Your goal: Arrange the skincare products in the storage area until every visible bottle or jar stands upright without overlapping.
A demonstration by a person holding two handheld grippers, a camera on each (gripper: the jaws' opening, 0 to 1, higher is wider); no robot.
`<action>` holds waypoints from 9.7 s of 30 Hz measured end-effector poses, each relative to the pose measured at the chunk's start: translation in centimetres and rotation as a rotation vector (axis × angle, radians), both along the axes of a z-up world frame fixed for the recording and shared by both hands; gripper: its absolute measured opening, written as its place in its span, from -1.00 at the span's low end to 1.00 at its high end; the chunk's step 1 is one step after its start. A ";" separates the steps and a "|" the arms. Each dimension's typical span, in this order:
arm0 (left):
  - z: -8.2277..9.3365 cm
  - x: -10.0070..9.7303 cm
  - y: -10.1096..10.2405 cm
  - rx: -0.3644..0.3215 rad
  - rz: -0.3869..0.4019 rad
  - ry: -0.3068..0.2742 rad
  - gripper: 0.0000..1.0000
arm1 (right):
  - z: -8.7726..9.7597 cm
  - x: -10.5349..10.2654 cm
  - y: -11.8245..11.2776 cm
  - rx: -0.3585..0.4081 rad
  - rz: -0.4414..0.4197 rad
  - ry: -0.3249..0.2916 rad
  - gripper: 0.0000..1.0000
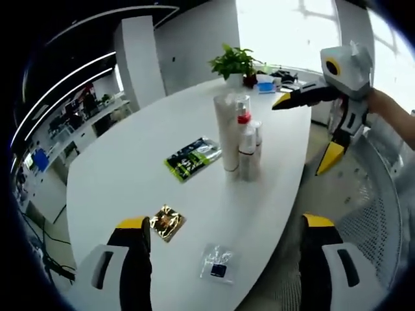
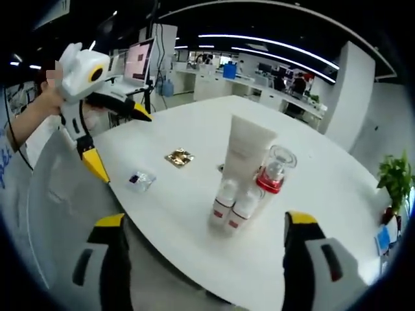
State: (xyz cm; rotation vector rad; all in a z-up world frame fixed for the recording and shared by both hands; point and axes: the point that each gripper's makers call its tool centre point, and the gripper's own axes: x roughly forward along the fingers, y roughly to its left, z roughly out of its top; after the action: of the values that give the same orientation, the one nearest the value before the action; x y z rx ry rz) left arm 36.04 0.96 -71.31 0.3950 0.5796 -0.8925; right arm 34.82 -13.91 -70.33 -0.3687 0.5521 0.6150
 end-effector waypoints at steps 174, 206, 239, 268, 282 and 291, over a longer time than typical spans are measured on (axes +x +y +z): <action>-9.3 21.2 -9.4 -0.312 0.264 0.497 -0.49 | -11.8 18.3 -6.6 0.283 -0.199 0.332 -0.53; -6.0 20.3 -14.7 -0.454 0.106 0.573 -0.99 | -12.6 18.8 -7.0 0.241 -0.174 0.300 -0.98; 1.3 20.7 -12.8 -0.502 0.116 0.344 -1.00 | -7.2 19.1 -10.5 0.299 -0.272 0.157 -0.97; 8.7 18.2 -4.8 -0.569 0.201 0.122 -1.00 | 3.1 13.9 -10.2 0.322 -0.182 -0.055 -0.72; 11.8 16.1 -4.0 -0.642 0.196 0.078 -1.00 | 8.3 11.1 -7.1 0.466 -0.101 -0.158 -0.64; 15.3 14.3 -5.0 -0.699 0.136 0.046 -1.00 | 10.2 9.5 -3.1 0.682 -0.067 -0.107 -0.61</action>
State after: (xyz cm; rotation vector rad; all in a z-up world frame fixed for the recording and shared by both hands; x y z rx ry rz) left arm 50.37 -4.02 -56.04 -0.2942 0.3004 -0.9142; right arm 44.32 -17.04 -60.10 0.2584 0.2258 0.6750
